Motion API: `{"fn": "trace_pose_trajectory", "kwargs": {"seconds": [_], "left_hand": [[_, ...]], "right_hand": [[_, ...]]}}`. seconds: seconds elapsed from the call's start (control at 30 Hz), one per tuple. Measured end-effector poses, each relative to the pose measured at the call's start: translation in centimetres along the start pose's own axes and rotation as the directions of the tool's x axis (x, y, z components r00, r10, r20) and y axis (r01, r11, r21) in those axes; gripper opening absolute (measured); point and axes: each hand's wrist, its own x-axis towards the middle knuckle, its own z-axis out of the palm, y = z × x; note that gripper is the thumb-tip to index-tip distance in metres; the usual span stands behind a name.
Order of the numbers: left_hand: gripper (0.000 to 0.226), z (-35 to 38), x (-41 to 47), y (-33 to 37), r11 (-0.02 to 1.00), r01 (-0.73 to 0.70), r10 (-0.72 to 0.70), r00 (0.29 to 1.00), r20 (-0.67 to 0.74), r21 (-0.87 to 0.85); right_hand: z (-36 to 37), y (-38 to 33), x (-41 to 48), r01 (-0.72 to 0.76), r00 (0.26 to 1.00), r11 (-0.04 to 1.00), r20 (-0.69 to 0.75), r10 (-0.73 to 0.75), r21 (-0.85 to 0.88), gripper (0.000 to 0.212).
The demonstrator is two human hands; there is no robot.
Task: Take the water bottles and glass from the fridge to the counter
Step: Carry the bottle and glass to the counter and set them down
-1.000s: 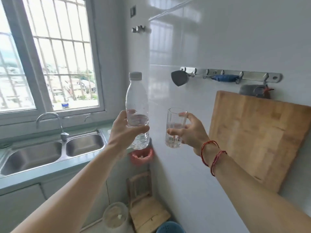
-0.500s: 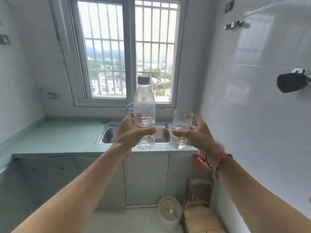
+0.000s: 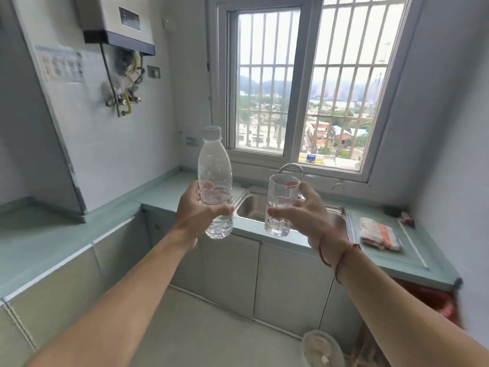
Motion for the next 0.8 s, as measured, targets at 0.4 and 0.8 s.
{"fn": "trace_pose_trajectory", "kwargs": {"seconds": [0.4, 0.8], "left_hand": [[0.071, -5.4, -0.8, -0.4, 0.999, -0.004, 0.009, 0.99, -0.138, 0.035], [0.062, -12.9, 2.4, -3.1, 0.998, -0.01, 0.022, 0.979, -0.201, 0.06]], "right_hand": [[6.5, 0.6, 2.1, 0.003, 0.994, 0.999, 0.106, 0.003, -0.049, 0.062], [13.3, 0.1, 4.5, -0.003, 0.991, 0.997, 0.134, 0.014, -0.078, 0.066]]}}
